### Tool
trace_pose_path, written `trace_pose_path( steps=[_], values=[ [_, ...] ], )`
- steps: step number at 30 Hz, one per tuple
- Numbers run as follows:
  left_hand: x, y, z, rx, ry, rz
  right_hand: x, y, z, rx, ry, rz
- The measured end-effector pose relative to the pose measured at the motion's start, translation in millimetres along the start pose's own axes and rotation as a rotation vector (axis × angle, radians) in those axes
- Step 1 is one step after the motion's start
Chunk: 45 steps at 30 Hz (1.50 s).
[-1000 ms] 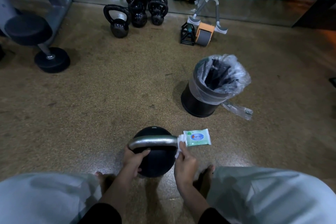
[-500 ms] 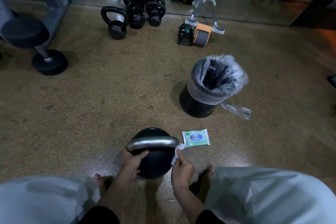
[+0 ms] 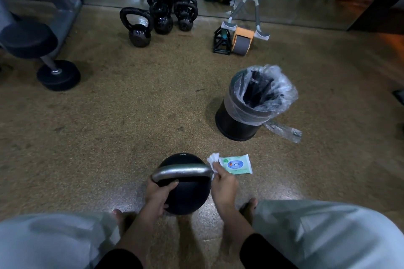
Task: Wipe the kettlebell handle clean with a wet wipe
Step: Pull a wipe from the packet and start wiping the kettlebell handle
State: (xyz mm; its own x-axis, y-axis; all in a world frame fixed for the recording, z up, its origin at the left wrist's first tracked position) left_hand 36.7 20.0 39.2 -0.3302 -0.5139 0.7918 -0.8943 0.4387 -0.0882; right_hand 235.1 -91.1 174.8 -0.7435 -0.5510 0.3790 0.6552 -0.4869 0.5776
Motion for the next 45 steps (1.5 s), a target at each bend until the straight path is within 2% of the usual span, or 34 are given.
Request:
trace_pose_path(
  steps=[4, 7, 10, 14, 19, 24, 30, 35, 38, 42, 45],
  values=[
    [2, 0, 2, -0.009, 0.009, -0.003, 1, 1, 18, 0.153, 0.105, 0.091],
    [1, 1, 2, -0.002, 0.006, 0.003, 0, 5, 7, 0.219, 0.068, 0.108],
    [1, 0, 1, 0.016, -0.001, 0.007, -24, -2, 8, 0.352, 0.050, 0.244],
    [2, -1, -1, 0.013, -0.012, 0.005, -46, -14, 27, 0.398, 0.120, 0.417],
    [4, -1, -3, 0.001, -0.025, 0.001, -51, -7, 25, 0.421, 0.149, 0.516],
    [5, -2, -2, 0.028, -0.023, 0.027, -65, -29, 31, 0.575, 0.129, 0.612],
    [6, -2, -3, 0.034, -0.033, 0.026, -57, -15, 37, 0.552, 0.188, 0.641],
    [7, -3, -4, 0.050, -0.028, 0.027, -63, -27, 41, 0.723, 0.135, 0.723],
    [7, -2, -3, 0.037, -0.027, 0.020, -61, -38, 52, 0.718, 0.131, 0.758],
    [9, -3, -4, 0.035, -0.026, 0.020, -50, -20, 54, 0.666, 0.202, 0.682],
    [9, -2, -7, 0.027, -0.038, 0.010, -51, -7, 43, 0.593, 0.175, 0.637]
  ],
)
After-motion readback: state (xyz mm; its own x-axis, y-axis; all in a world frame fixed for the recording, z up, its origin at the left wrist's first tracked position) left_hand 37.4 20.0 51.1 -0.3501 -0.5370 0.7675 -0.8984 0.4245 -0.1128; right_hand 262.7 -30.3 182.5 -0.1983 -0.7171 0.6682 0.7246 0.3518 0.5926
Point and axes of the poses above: each hand's wrist, its own x-axis away from the middle knuckle, its own y-axis out of the back of the hand, z = x × y, the point moved 9 cm from there along -x, towards the middle knuckle, and after that the axes turned 13 degrees about z, right-handed, at the moved point
